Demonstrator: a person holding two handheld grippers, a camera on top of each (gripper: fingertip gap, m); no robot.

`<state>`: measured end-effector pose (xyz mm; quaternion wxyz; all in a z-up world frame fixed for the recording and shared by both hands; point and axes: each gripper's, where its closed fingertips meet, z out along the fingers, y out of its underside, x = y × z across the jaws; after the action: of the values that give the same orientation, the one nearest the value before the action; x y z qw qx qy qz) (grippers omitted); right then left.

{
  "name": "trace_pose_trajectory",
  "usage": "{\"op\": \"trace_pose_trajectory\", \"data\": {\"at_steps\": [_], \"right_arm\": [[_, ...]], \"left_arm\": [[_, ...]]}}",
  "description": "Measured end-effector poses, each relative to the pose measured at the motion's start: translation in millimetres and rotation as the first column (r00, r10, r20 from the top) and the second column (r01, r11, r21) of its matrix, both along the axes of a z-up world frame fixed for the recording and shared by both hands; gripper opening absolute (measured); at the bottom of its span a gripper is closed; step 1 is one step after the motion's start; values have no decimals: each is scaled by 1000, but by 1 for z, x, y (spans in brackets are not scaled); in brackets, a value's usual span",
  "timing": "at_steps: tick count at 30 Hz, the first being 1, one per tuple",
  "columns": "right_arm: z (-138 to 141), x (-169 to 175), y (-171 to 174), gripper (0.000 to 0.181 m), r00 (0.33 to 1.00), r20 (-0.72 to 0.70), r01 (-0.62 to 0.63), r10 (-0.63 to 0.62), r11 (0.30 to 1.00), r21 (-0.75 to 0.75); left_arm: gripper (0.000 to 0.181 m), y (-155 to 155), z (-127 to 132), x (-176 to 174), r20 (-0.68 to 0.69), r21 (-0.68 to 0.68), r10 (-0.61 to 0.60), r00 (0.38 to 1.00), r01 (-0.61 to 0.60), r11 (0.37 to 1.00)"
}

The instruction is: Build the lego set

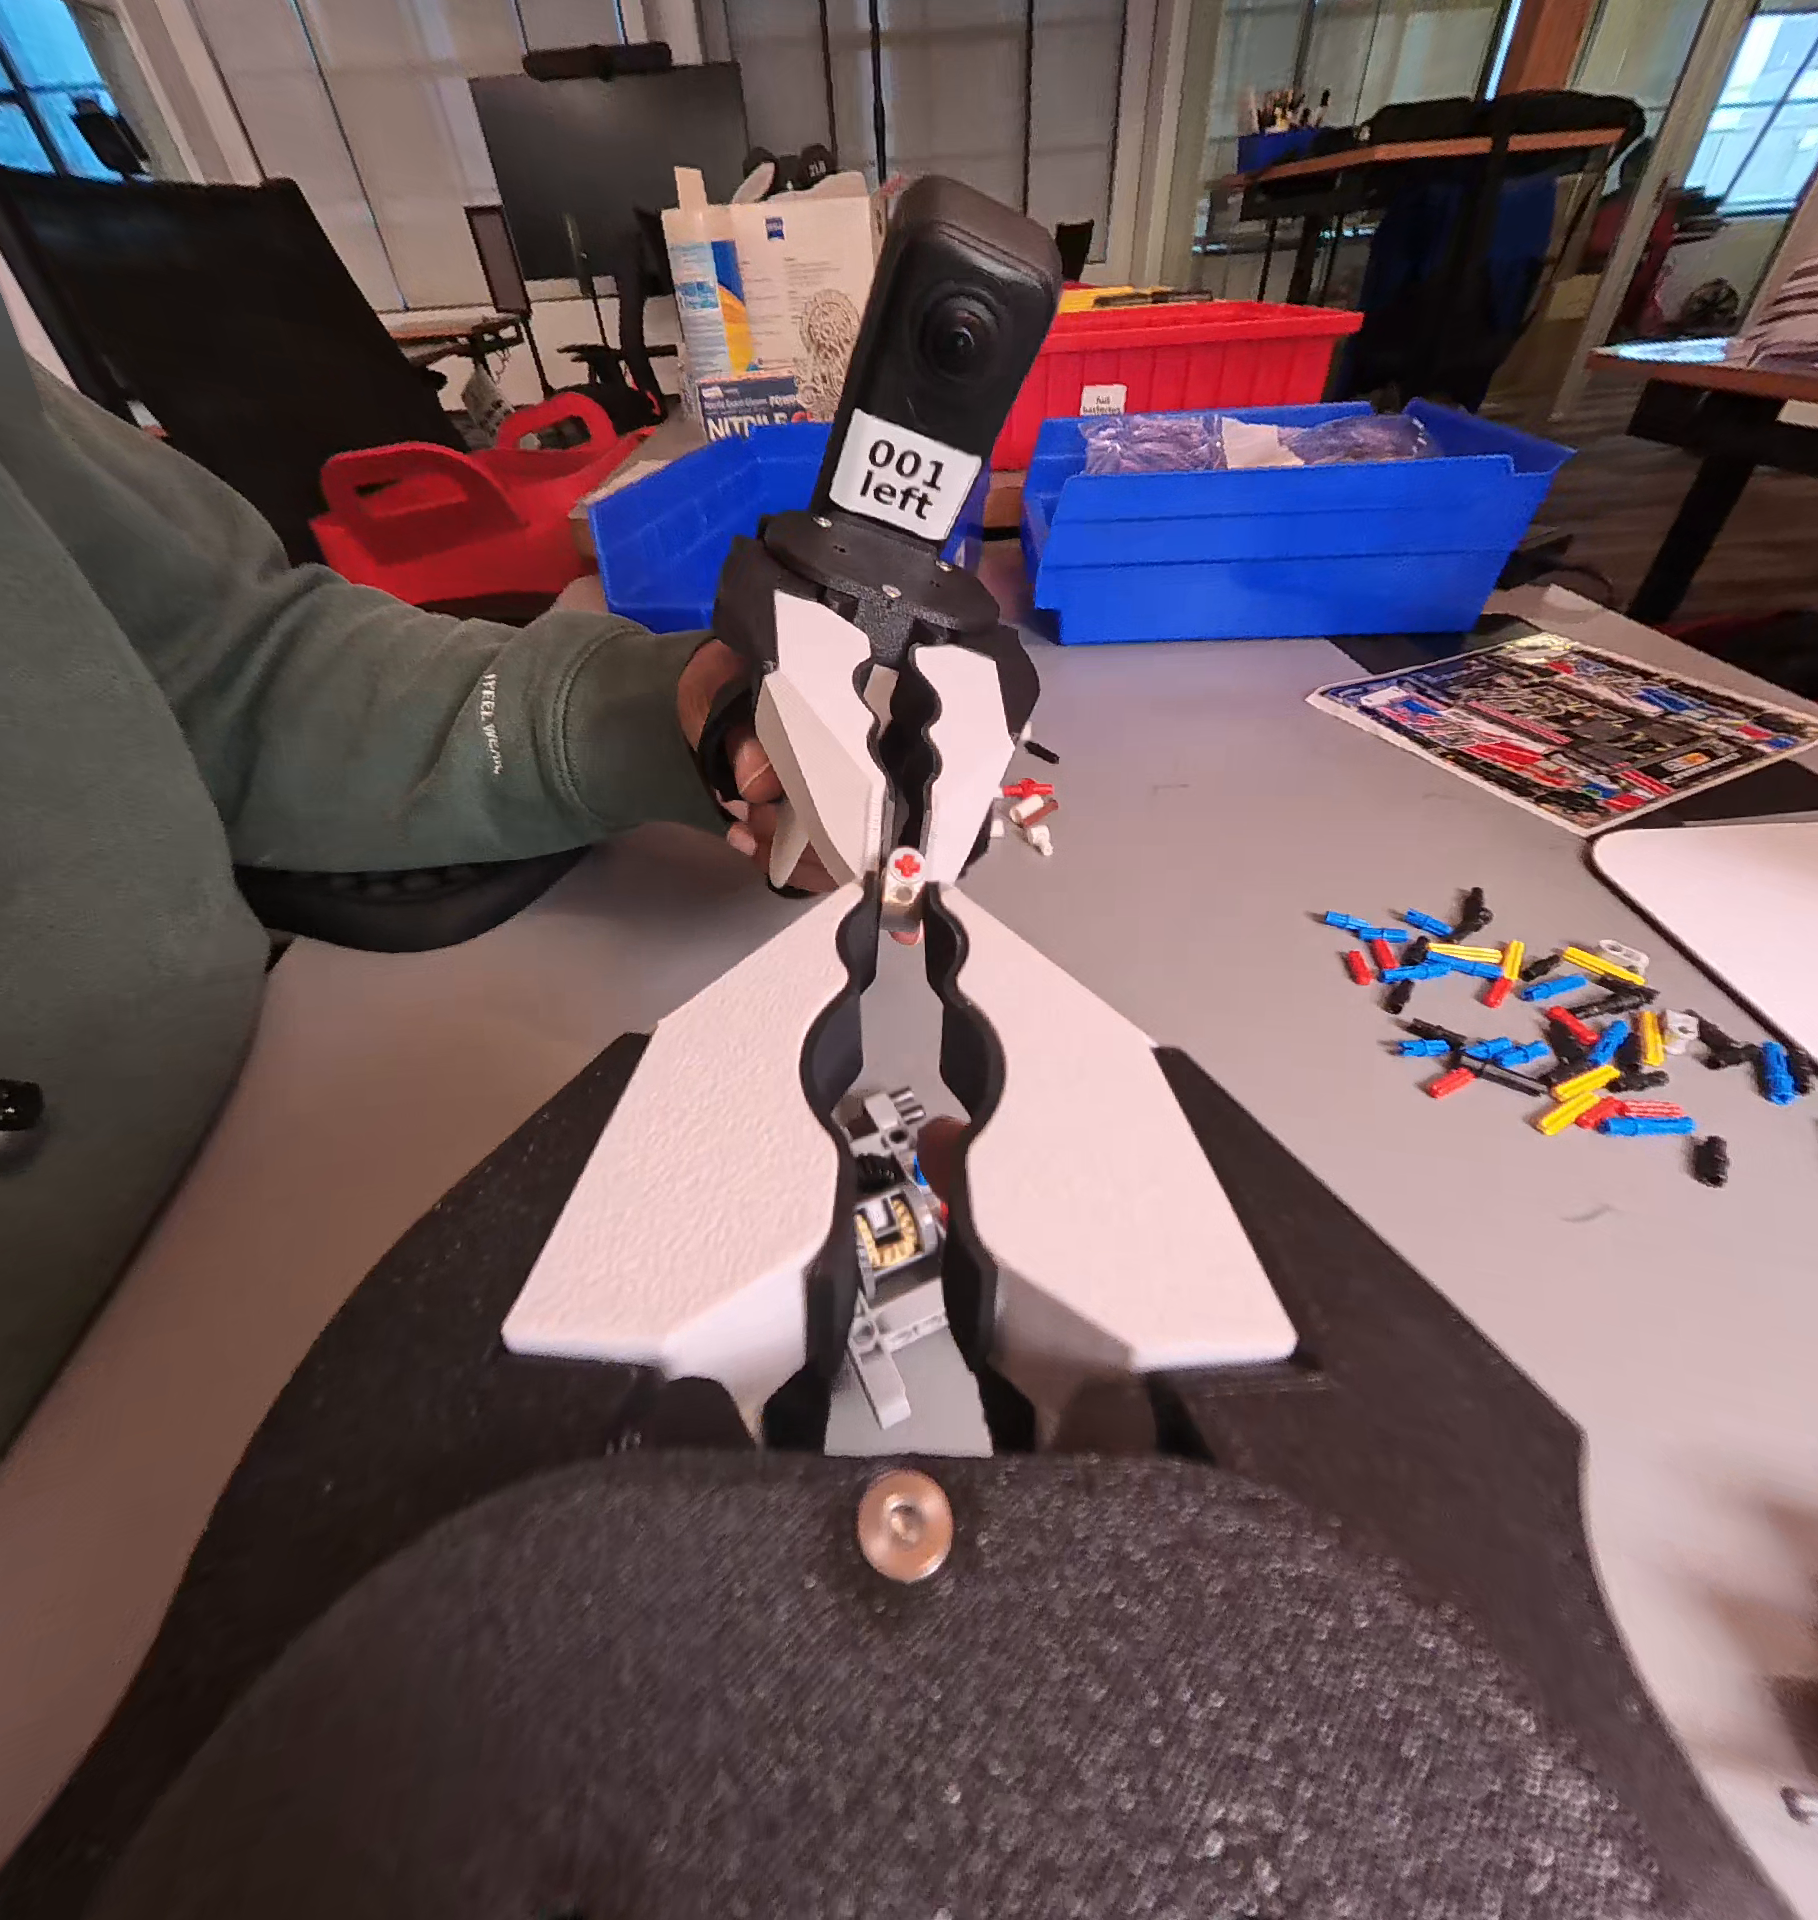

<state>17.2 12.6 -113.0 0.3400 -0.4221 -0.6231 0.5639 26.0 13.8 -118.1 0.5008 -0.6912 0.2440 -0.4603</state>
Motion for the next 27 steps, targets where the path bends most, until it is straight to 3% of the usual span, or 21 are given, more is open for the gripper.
{"op": "trace_pose_trajectory", "data": {"at_steps": [9, 12, 16, 19, 27], "right_arm": [[29, 1, 27, 6, 991, -92, 79, -100, 975, -210], [25, -1, 44, 6, 989, -12, 135, -148, 932, -336], [9, -2, 49, 6, 989, 124, 132, -75, 819, -559], [7, -4, 48, 6, 989, 138, 125, -47, 762, -636], [15, -10, 41, 6, 992, 103, 121, -69, 725, -678]], "left_arm": [[6, 7, 10, -10, 50, 35, 73, 996, -75, 997], [23, 18, 8, -21, 33, 51, 171, 985, -172, 984], [36, 23, 7, -26, -10, 103, 237, 971, -235, 966], [35, 22, 0, -19, -48, 97, 218, 975, -213, 972], [16, 23, 6, -16, -85, 179, 283, 955, -265, 947]]}}
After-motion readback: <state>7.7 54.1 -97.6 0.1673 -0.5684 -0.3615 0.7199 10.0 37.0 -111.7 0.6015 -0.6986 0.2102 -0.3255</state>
